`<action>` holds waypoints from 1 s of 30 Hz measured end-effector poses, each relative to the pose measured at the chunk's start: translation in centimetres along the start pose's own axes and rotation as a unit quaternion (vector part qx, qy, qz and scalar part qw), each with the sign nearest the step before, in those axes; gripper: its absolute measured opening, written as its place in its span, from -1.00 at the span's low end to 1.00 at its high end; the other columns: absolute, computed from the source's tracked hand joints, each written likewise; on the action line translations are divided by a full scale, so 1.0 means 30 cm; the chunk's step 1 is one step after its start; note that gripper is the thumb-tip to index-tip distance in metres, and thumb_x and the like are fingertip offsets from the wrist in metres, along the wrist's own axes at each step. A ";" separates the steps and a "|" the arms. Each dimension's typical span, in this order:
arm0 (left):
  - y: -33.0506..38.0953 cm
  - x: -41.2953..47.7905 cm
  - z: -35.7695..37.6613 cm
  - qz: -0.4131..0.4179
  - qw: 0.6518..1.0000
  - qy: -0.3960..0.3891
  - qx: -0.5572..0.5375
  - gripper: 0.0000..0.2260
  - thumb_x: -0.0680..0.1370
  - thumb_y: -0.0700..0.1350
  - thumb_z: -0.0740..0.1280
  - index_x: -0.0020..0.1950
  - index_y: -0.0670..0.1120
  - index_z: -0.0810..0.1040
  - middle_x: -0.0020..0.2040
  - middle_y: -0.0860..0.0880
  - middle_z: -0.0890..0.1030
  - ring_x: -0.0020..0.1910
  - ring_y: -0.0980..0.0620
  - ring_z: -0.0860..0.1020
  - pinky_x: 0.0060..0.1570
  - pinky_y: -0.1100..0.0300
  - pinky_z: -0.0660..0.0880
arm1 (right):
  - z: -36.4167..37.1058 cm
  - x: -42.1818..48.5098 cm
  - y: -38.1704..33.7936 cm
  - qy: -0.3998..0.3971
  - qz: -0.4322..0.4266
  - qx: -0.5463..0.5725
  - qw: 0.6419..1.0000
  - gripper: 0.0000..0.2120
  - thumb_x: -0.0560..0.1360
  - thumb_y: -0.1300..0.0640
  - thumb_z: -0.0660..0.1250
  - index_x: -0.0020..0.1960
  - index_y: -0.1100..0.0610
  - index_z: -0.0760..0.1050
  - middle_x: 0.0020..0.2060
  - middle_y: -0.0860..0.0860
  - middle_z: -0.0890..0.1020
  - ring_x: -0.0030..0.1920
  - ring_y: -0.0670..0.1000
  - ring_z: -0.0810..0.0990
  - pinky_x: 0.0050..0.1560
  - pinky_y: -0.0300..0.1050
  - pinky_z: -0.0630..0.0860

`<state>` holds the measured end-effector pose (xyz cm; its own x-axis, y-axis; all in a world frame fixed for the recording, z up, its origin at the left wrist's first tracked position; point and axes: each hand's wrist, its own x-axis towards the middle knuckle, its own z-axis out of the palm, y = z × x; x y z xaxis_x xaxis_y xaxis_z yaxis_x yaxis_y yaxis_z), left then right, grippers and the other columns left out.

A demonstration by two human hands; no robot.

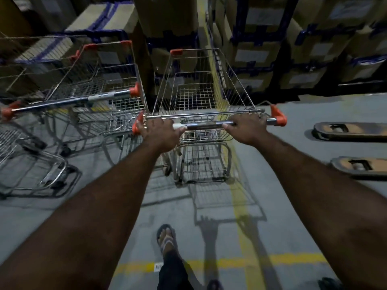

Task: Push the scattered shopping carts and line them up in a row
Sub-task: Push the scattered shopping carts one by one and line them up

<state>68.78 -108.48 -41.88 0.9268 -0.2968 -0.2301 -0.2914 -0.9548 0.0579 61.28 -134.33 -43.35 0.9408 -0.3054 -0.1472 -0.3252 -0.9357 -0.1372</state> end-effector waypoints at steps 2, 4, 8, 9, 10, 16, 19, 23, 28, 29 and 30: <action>-0.005 -0.043 0.013 -0.002 1.000 0.000 0.000 -0.35 0.61 0.40 -0.07 0.54 0.02 0.26 0.58 -0.23 0.19 0.59 -0.25 0.05 0.44 -0.46 -0.23 | 0.003 -0.043 0.018 0.005 -0.017 0.013 1.000 -0.50 0.59 -0.37 0.08 0.26 -0.05 0.51 0.34 0.10 0.54 0.41 0.22 0.39 0.47 0.42 0.04; -0.007 -0.082 0.023 -0.001 1.000 0.004 0.001 -0.36 0.61 0.40 -0.07 0.53 0.03 0.29 0.57 -0.23 0.21 0.59 -0.25 0.07 0.44 -0.46 -0.20 | 0.004 -0.079 0.018 0.008 -0.020 0.014 1.000 -0.52 0.57 -0.41 0.10 0.10 -0.05 0.51 0.24 0.09 0.58 0.34 0.22 0.44 0.45 0.40 0.10; -0.004 -0.147 0.040 -0.006 1.000 -0.001 -0.014 -0.35 0.61 0.40 -0.07 0.56 0.04 0.26 0.60 -0.22 0.16 0.60 -0.26 0.01 0.44 -0.44 -0.26 | 0.011 -0.136 0.006 0.021 -0.018 -0.005 1.000 -0.41 0.52 -0.50 0.03 0.06 -0.04 0.53 0.18 0.09 0.60 0.31 0.24 0.47 0.42 0.40 0.13; -0.004 -0.161 0.045 -0.007 1.000 -0.003 -0.018 -0.35 0.61 0.40 -0.06 0.56 0.04 0.25 0.61 -0.22 0.14 0.61 -0.26 -0.01 0.44 -0.43 -0.29 | 0.015 -0.144 0.013 0.020 -0.022 -0.001 1.000 -0.38 0.50 -0.53 0.00 0.03 -0.05 0.54 0.15 0.08 0.61 0.29 0.24 0.49 0.40 0.39 0.15; -0.005 -0.175 0.051 -0.007 1.000 -0.004 -0.023 -0.35 0.61 0.41 -0.06 0.56 0.05 0.24 0.61 -0.21 0.13 0.61 -0.26 -0.02 0.44 -0.43 -0.31 | 0.016 -0.157 0.022 0.015 -0.029 0.011 0.999 -0.34 0.45 -0.56 -0.05 -0.03 -0.06 0.53 0.09 0.05 0.63 0.24 0.23 0.52 0.38 0.38 0.19; -0.026 -0.279 0.117 -0.002 0.999 -0.003 -0.034 -0.35 0.60 0.41 -0.03 0.57 0.06 0.23 0.62 -0.20 0.11 0.61 -0.25 -0.03 0.44 -0.41 -0.32 | 0.018 -0.275 0.099 -0.015 -0.026 -0.026 0.999 0.02 0.17 -0.77 -0.29 -0.09 -0.01 0.55 -0.06 0.03 0.63 0.02 0.11 0.59 0.14 0.07 0.43; -0.041 -0.331 0.132 0.001 0.999 -0.006 -0.038 -0.34 0.60 0.41 -0.02 0.55 0.02 0.24 0.61 -0.19 0.13 0.61 -0.24 -0.01 0.43 -0.41 -0.31 | 0.046 -0.329 0.088 -0.004 -0.011 -0.072 0.997 0.16 0.14 -0.77 -0.34 0.05 0.03 0.61 0.03 0.10 0.65 0.12 0.17 0.59 0.17 0.11 0.35; -0.058 -0.399 0.153 0.013 0.999 -0.008 -0.032 -0.36 0.61 0.40 -0.01 0.52 0.02 0.28 0.58 -0.20 0.21 0.58 -0.24 0.08 0.46 -0.41 -0.25 | 0.063 -0.399 0.083 -0.038 0.019 -0.066 0.997 0.23 0.16 -0.78 -0.26 0.26 0.09 0.59 0.24 0.14 0.62 0.27 0.19 0.56 0.31 0.15 0.32; -0.079 -0.455 0.165 0.025 0.999 -0.003 -0.029 -0.36 0.60 0.40 -0.02 0.52 0.01 0.29 0.57 -0.21 0.23 0.58 -0.25 0.09 0.44 -0.43 -0.24 | 0.088 -0.465 0.073 0.020 0.002 -0.081 0.997 0.05 0.27 -0.74 -0.20 -0.03 0.11 0.63 -0.09 0.13 0.66 -0.01 0.17 0.63 0.13 0.05 0.45; -0.080 -0.462 0.156 0.026 0.999 -0.003 -0.026 -0.35 0.60 0.40 -0.02 0.52 0.01 0.29 0.57 -0.22 0.24 0.58 -0.25 0.09 0.44 -0.43 -0.25 | 0.091 -0.470 0.071 0.027 0.000 -0.083 0.996 0.05 0.26 -0.74 -0.22 -0.08 0.10 0.61 -0.13 0.12 0.65 -0.05 0.17 0.62 0.10 0.05 0.47; -0.082 -0.470 0.144 0.027 0.999 -0.003 -0.024 -0.35 0.61 0.40 -0.03 0.52 0.01 0.29 0.57 -0.22 0.23 0.58 -0.25 0.09 0.44 -0.43 -0.26 | 0.092 -0.474 0.069 0.032 -0.002 -0.086 0.996 0.06 0.24 -0.75 -0.25 -0.11 0.10 0.60 -0.17 0.12 0.63 -0.08 0.17 0.62 0.08 0.06 0.48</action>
<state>55.41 -101.89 -42.98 0.9086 -0.3475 -0.2315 -0.3287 -0.9372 0.1166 46.96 -131.42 -44.25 0.9479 -0.3076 -0.0826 -0.3060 -0.9515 0.0321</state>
